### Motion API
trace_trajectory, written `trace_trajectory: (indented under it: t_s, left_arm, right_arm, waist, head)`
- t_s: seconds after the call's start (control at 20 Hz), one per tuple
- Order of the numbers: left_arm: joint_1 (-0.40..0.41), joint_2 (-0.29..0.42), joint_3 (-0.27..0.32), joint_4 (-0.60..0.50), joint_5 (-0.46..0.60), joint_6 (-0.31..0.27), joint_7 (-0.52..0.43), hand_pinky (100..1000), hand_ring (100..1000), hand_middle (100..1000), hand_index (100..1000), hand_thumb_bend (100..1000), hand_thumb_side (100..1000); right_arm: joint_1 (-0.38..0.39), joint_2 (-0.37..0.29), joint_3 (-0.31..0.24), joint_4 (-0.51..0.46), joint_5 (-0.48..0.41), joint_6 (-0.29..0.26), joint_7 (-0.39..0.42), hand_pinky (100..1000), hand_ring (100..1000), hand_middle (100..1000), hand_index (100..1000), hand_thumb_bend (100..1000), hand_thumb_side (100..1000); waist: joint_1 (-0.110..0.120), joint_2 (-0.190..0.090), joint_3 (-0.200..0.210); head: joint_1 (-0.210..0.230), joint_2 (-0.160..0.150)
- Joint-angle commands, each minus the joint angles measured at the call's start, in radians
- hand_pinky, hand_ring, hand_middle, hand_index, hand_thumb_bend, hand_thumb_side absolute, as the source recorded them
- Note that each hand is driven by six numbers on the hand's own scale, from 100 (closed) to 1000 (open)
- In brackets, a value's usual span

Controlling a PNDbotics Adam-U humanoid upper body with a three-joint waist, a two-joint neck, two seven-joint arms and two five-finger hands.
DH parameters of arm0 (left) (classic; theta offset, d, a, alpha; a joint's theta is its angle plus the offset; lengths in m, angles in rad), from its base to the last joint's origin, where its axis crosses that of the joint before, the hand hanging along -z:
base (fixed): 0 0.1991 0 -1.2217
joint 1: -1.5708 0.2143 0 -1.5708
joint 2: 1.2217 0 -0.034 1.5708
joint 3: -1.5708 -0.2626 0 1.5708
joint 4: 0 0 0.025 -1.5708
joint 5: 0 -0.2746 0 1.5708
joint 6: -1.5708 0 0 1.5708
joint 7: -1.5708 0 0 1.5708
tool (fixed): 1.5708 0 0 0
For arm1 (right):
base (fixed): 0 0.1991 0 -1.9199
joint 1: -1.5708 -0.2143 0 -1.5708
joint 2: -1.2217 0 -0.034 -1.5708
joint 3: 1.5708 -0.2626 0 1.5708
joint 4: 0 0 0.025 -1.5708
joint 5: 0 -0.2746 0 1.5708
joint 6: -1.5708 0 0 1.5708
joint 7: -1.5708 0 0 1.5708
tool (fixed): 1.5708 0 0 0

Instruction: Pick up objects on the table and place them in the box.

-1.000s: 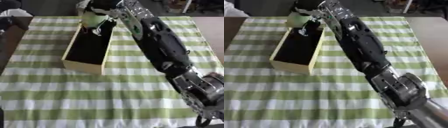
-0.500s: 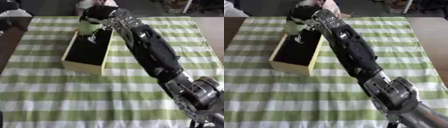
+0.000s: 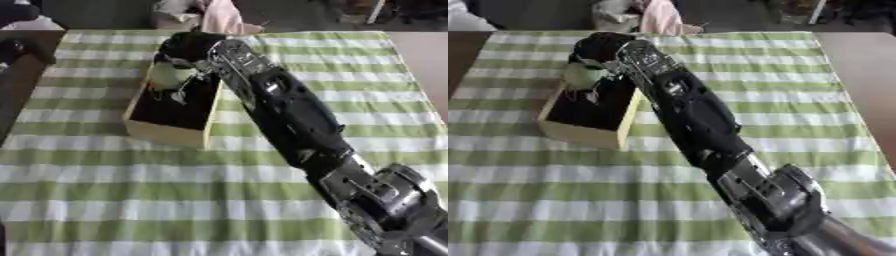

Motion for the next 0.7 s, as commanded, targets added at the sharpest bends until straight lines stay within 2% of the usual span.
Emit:
trace_trajectory:
  t_s: [0.05,0.2,0.35,0.45,0.55,0.7]
  left_arm:
    - [-0.015,0.001,-0.004,-0.019,0.004,0.002,-0.005,511,762,719,790,100,719]
    - [-0.012,0.001,-0.003,-0.019,0.003,0.005,-0.005,510,760,720,790,100,722]
    - [-0.011,0.000,-0.003,-0.019,0.002,0.009,-0.007,509,760,720,790,100,723]
    - [-0.011,0.000,-0.003,-0.019,0.002,0.010,-0.007,509,760,720,790,100,723]
    - [-0.010,0.000,-0.003,-0.019,0.002,0.011,-0.008,509,760,720,790,100,724]
    - [-0.010,0.000,-0.004,-0.019,0.001,0.013,-0.009,508,761,720,790,100,724]
  right_arm:
    - [-0.017,0.001,0.001,0.005,0.027,-0.006,-0.006,971,787,696,837,166,468]
    - [-0.019,0.001,-0.003,0.010,0.043,-0.014,0.008,960,822,756,872,192,541]
    - [-0.025,0.000,-0.002,-0.003,0.059,-0.013,0.016,991,884,827,917,244,635]
    - [-0.028,-0.002,-0.001,-0.015,0.079,-0.004,0.019,1000,898,841,925,273,676]
    - [-0.032,-0.004,-0.001,-0.029,0.098,0.004,0.017,1000,909,848,929,322,699]
    - [-0.037,-0.004,-0.004,-0.045,0.110,0.007,0.012,1000,902,839,926,304,694]
  waist:
    - [0.005,-0.013,0.001]
    - [0.004,-0.013,0.001]
    - [0.004,-0.012,0.000]
    - [0.005,-0.012,-0.001]
    - [0.005,-0.012,-0.001]
    - [0.004,-0.011,-0.002]
  head:
    - [-0.001,-0.013]
    - [0.000,-0.012]
    - [0.000,-0.011]
    - [-0.001,-0.011]
    - [0.000,-0.010]
    - [0.000,-0.009]
